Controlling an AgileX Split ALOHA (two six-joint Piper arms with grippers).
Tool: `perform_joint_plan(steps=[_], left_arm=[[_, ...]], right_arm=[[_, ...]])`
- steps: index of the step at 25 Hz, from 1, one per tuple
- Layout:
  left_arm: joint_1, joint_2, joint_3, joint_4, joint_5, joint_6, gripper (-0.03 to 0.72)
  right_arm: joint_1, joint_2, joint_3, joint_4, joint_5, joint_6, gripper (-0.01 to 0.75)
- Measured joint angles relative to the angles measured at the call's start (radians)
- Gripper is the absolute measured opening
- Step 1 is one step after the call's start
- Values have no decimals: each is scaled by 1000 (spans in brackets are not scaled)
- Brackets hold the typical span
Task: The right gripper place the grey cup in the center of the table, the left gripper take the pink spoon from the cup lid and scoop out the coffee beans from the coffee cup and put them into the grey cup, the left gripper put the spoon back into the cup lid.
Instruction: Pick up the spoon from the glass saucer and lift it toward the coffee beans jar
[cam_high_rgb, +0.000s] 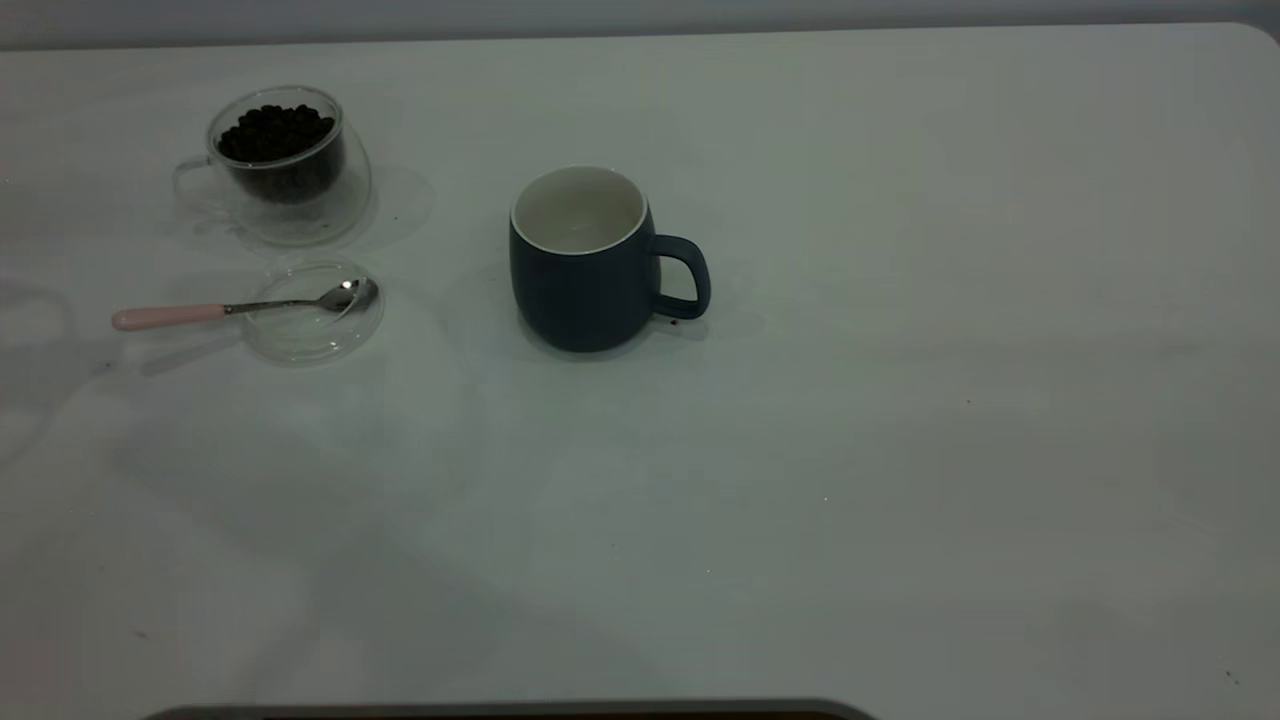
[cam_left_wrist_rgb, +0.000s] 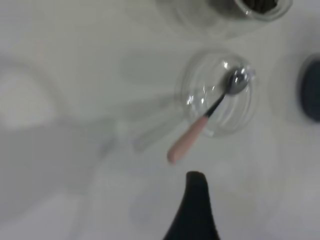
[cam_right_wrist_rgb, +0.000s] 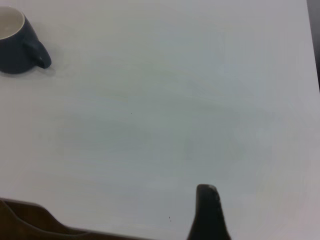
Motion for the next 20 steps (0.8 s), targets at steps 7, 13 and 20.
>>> perform_joint_plan(steps=[7,13,20], left_arm=[[35,198,-37,-112,41,212,718],[38,329,-68,-121,76,251,718],[49,400,-68,-191,102,301,718]], right_arm=[[0,0,0,0,0,0,591],[0,0,0,0,0,0,591],[0,0,0,0,0,0,591]])
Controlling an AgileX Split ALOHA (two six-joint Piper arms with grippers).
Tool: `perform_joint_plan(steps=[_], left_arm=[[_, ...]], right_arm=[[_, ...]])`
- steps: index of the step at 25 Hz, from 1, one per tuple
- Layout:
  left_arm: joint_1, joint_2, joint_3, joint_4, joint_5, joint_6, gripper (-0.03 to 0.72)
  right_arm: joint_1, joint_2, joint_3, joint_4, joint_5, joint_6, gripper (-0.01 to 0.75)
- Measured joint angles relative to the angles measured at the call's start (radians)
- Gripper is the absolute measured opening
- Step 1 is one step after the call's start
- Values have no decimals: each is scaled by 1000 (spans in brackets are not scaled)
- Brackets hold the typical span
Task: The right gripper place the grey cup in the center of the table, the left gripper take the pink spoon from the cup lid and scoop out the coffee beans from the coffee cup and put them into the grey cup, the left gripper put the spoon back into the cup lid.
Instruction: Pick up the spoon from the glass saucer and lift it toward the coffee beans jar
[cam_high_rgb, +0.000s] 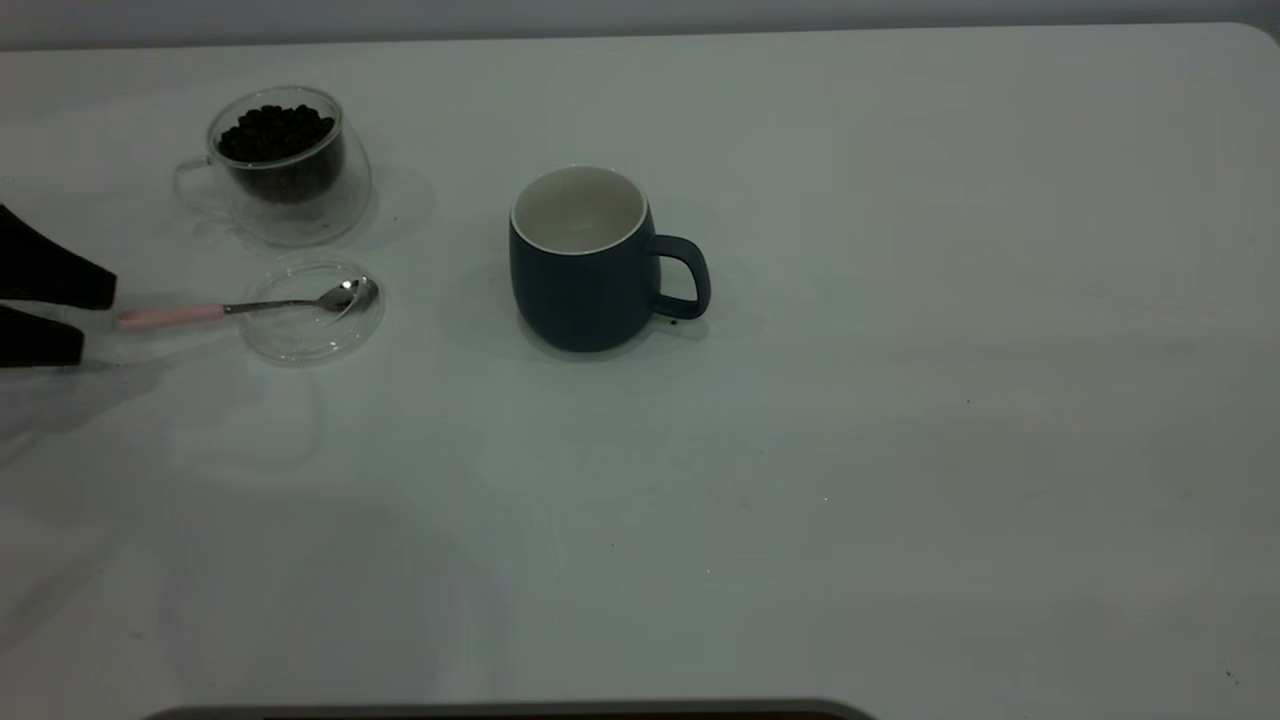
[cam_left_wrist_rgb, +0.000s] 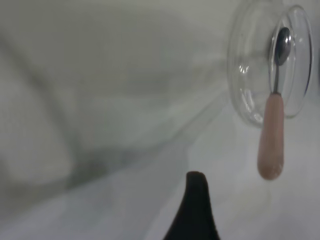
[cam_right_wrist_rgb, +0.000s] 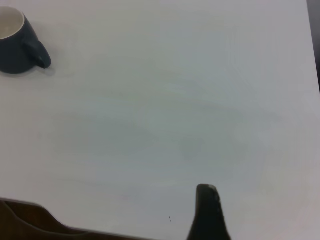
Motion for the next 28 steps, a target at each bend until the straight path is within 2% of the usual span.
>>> perform_joint_plan(steps=[6,17,28], left_arm=[[0,53,-4,-138,56,115,718],[-5,100,-6,-171,116,131,708],[-93,124,-39,-171,117,89,696]], right_arm=[[0,0,0,0,0,0,591],[0,0,0,0,0,0,591],[0,0,0,1,0,0,591]])
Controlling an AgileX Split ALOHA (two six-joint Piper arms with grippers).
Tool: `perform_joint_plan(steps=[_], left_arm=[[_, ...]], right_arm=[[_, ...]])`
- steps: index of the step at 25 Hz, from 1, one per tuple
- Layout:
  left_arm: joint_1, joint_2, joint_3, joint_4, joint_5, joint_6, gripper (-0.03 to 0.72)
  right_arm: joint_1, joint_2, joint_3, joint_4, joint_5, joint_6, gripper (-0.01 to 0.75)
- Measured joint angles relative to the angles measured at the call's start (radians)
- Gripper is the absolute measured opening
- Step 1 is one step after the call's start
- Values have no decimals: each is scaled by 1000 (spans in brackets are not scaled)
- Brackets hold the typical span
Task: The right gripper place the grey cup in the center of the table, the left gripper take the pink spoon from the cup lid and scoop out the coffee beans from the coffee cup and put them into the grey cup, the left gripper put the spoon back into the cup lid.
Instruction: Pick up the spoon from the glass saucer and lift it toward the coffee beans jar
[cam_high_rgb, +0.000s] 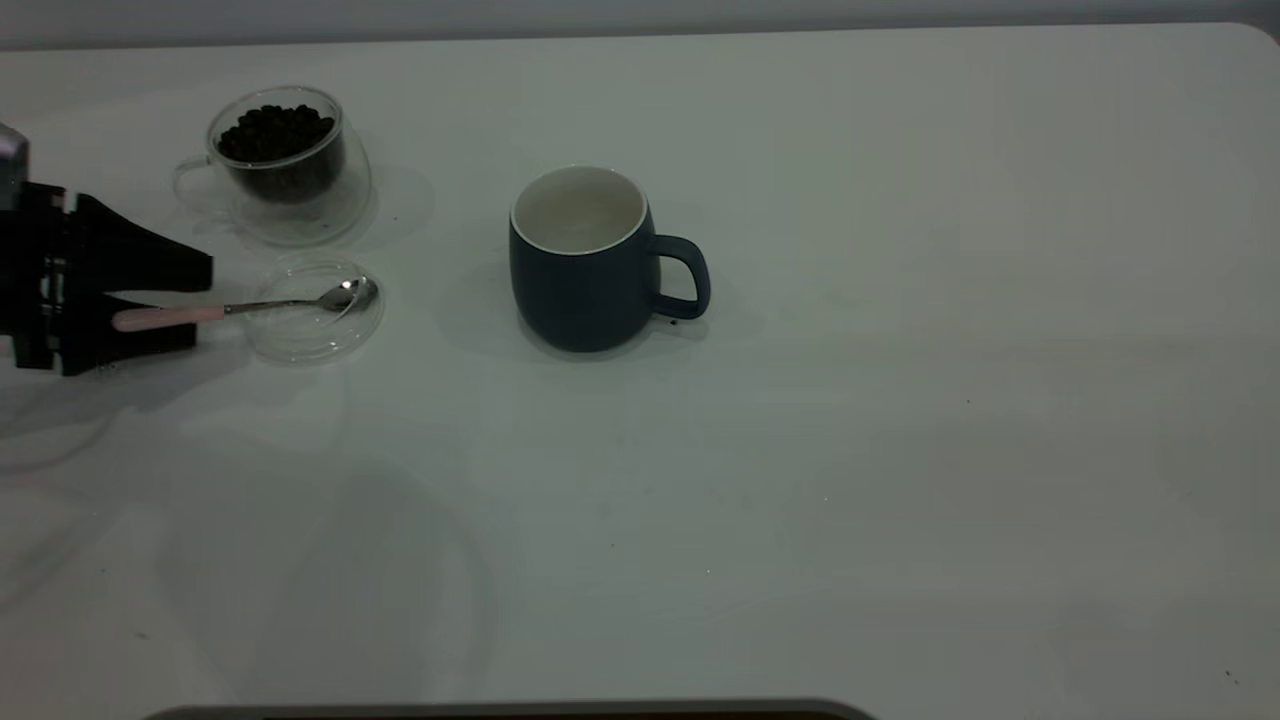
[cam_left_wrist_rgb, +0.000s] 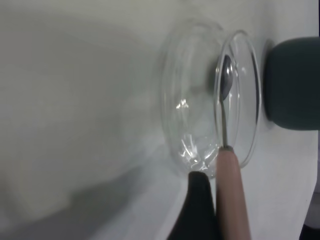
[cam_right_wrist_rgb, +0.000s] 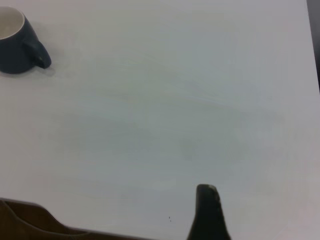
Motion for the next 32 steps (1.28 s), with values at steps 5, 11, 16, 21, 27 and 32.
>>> perform_joint_plan(steps=[5,11,16,21,27,32], left_arm=[[-4,11,-1,-1,1,-13,678],[-4,11,-2,-7,1,-21,577],[-4,11,-2,-49,1,-22,425],[-4,11,-2,-88,-3,-22,272],[-4,11,-2,-88,-23,-22,122],[1,11,-2,-85,-23,-20,114]], right_arm=[[0,0,0,0,0,0,591],[0,0,0,0,0,0,591],[0,0,0,0,0,0,591],[0,0,0,0,0,0,591],[0,0,0,0,0,0,591],[0,0,0,0,0,0,591]])
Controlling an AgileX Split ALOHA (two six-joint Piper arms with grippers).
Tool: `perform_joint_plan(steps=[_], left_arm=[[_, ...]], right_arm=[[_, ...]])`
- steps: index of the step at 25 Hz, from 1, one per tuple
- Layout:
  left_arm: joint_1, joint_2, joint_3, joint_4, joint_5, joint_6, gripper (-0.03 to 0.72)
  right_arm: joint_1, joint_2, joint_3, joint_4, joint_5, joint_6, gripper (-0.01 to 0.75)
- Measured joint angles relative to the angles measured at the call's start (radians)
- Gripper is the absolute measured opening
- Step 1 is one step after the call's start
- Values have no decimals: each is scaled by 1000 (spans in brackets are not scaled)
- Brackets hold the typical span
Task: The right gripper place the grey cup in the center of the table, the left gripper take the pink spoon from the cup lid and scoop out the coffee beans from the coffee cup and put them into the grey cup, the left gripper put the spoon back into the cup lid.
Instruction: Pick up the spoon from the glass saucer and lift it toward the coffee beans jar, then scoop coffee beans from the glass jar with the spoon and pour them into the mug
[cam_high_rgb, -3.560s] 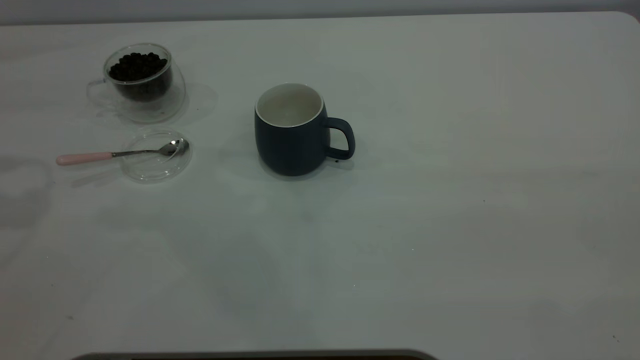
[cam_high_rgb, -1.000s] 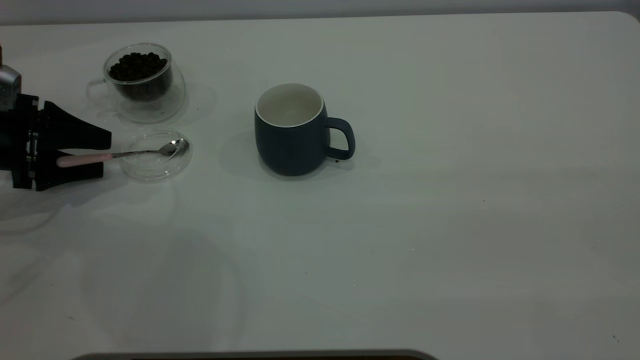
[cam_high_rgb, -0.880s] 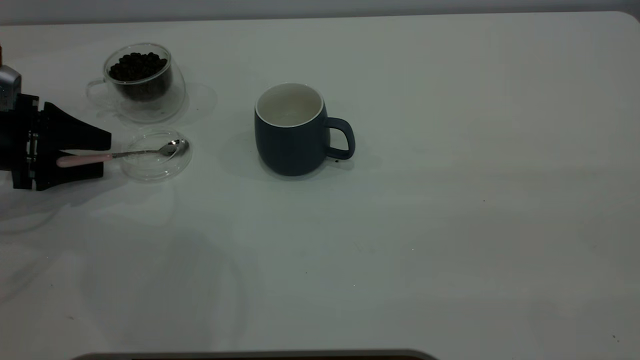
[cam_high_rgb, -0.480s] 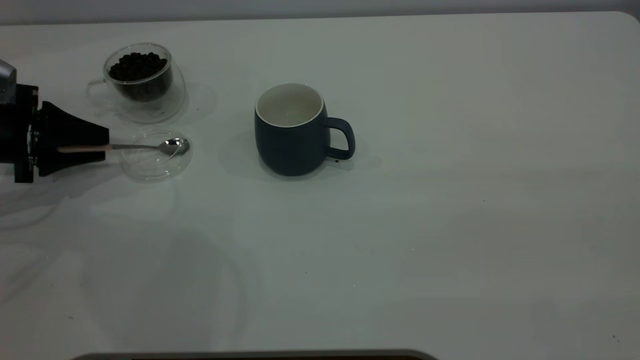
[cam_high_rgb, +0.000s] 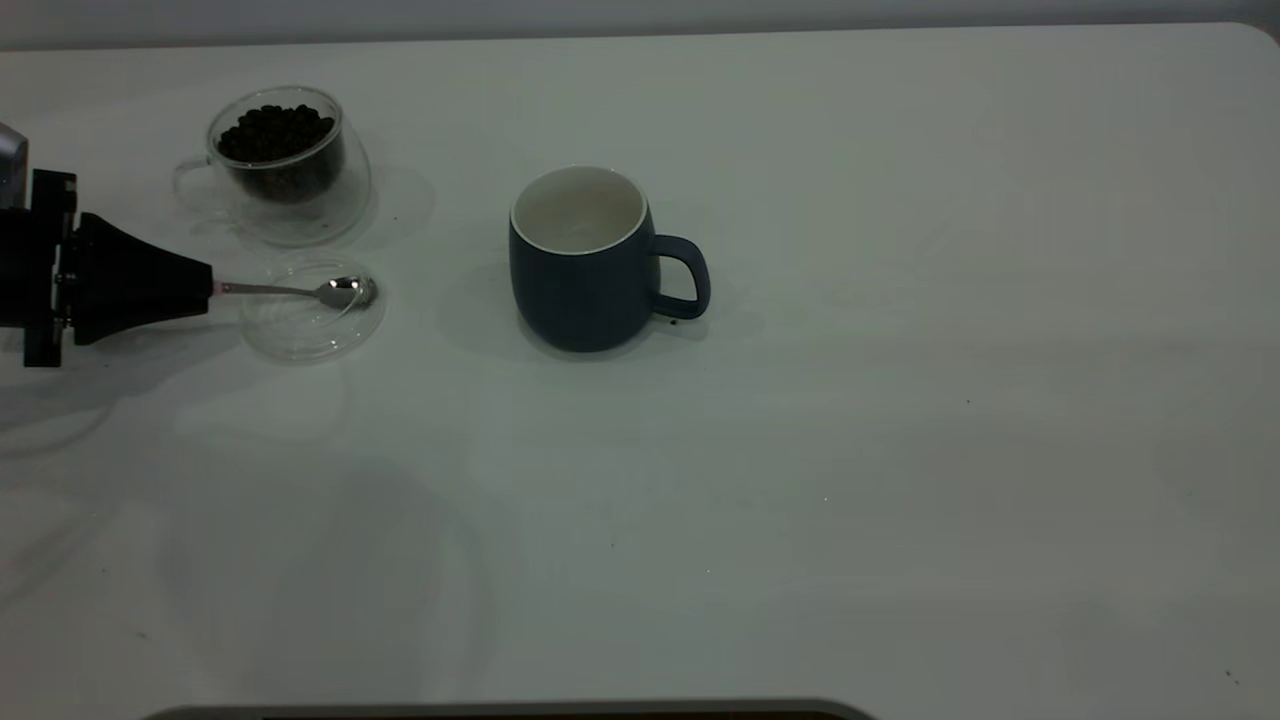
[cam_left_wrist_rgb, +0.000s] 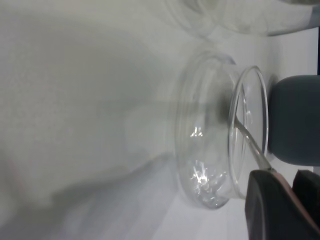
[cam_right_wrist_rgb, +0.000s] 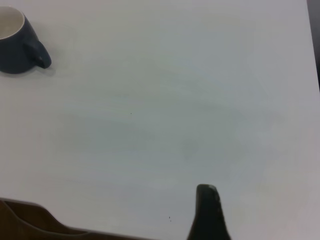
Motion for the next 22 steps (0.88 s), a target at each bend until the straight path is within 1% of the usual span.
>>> perform_joint_plan(steps=[9,13,17,22], left_arm=[[49,-68,0,98,-7,2,114],[72,-98,-30,175,30,-12,113],[71,-118,-112,217,148,-24,113],[51,-147,-272,260,178,-88,113]], right_arm=[[0,0,0,0,0,0,591],[0,0,0,0,1,0,591],[0,0,0,0,1,0,591],[0,0,0,0,1,0,591]])
